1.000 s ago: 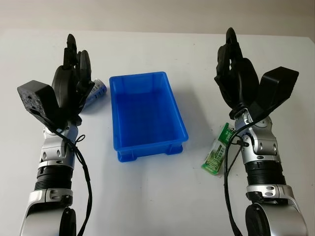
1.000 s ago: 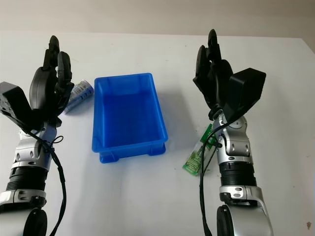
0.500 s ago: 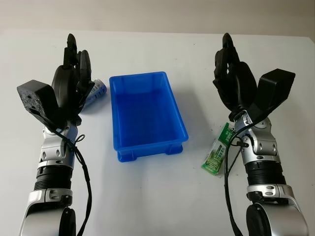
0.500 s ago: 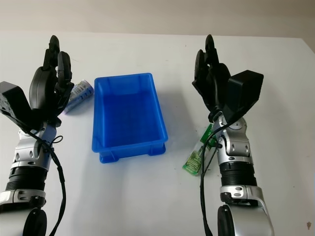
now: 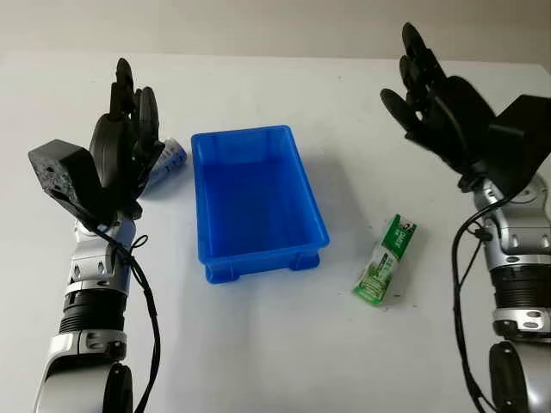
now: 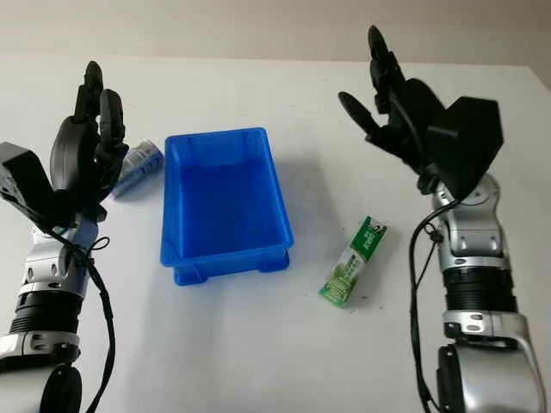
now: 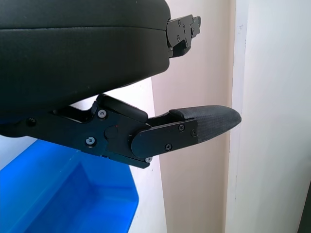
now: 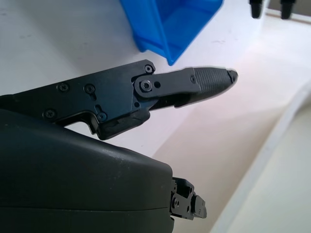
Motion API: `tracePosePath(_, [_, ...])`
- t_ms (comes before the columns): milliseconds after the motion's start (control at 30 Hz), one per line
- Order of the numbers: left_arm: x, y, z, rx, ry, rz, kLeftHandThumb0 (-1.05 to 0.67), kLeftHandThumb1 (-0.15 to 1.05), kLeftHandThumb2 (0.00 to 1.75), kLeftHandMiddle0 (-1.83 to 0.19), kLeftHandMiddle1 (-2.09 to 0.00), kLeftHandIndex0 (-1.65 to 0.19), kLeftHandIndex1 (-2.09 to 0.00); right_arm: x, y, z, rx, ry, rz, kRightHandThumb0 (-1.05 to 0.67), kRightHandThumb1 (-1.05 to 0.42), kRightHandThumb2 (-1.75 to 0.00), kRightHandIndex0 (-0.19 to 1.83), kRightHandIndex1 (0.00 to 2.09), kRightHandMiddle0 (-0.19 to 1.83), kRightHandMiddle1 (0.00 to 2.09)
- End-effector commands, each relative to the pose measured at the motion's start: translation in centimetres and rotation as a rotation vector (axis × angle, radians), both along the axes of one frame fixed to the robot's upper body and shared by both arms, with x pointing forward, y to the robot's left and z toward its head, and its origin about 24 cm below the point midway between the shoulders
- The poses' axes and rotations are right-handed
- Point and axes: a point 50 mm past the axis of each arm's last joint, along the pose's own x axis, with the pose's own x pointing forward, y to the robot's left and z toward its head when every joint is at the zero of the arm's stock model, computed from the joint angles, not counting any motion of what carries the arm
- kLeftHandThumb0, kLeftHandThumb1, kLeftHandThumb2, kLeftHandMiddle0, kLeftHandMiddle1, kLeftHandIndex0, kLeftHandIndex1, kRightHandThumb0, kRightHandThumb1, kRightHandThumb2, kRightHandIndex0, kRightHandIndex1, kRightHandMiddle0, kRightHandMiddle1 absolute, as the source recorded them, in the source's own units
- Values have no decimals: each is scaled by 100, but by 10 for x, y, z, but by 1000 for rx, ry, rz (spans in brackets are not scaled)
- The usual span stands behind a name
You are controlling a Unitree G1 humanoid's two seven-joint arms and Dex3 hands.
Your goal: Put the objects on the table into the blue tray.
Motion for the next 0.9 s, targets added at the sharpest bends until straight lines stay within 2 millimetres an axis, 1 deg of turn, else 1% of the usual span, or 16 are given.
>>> tracePosePath(0, [0, 1, 4, 12, -14, 1, -73, 105, 62, 19, 0, 19, 0, -5, -3, 23, -70, -28, 13, -65, -93, -4, 0, 11, 2, 12])
tracePosePath(67, [1, 1, 4, 7, -13, 1, -73, 105, 62, 19, 0, 19, 0, -10, -5, 32, -145, -18, 27, -57, -88, -3, 14, 17, 15, 19])
tracePosePath(100, [1, 1, 4, 6, -13, 0, -73, 105, 62, 19, 0, 19, 0, -13, -5, 35, -201, -24, 30, -55, -86, -3, 19, 20, 19, 20])
tracePosePath(200, [1, 2, 4, 14, -11, -1, -72, 105, 62, 19, 0, 19, 0, -23, -3, 40, -416, -80, 44, -47, -78, -4, 38, 25, 37, 22])
tracePosePath(333, [3, 3, 4, 21, -9, -7, -73, 105, 63, 19, 0, 19, 0, -33, 3, 39, -699, -130, 102, -51, -74, -5, 45, 21, 48, 15])
tracePosePath(367, [3, 3, 4, 20, -9, -9, -73, 105, 63, 19, 0, 19, 0, -35, 4, 39, -742, -132, 114, -51, -74, -5, 44, 18, 48, 12])
tracePosePath(433, [3, 3, 4, 19, -10, -10, -72, 105, 63, 19, 0, 19, 0, -35, 5, 38, -773, -131, 122, -51, -75, -5, 43, 16, 48, 10])
tracePosePath(467, [3, 3, 4, 18, -11, -10, -72, 105, 63, 19, 0, 19, 0, -41, 8, 34, -862, -127, 149, -51, -75, -5, 43, 15, 48, 9])
tracePosePath(500, [3, 3, 4, 18, -13, -12, -72, 105, 63, 19, 0, 19, 0, -46, 10, 29, -941, -116, 171, -40, -75, -6, 36, 11, 41, 5])
tracePosePath(533, [3, 3, 4, 21, -13, -13, -72, 105, 63, 19, 0, 19, 0, -50, 11, 25, -1012, -99, 189, -34, -76, -6, 34, 10, 38, 4])
tracePosePath(600, [3, 3, 4, 25, -13, -12, -71, 105, 64, 19, 0, 19, 0, -54, 10, 17, -1108, -98, 220, -30, -76, -6, 31, 7, 34, 3])
tracePosePath(733, [2, 4, 5, 26, -14, -9, -72, 105, 63, 19, 0, 19, 0, -61, 7, 7, -1231, -105, 261, -32, -77, -6, 30, 7, 31, 4])
tracePosePath(867, [3, 4, 6, 30, -14, -9, -71, 105, 64, 19, 0, 19, 0, -67, 7, -1, -1290, -98, 306, -30, -79, -6, 30, 6, 30, 4])
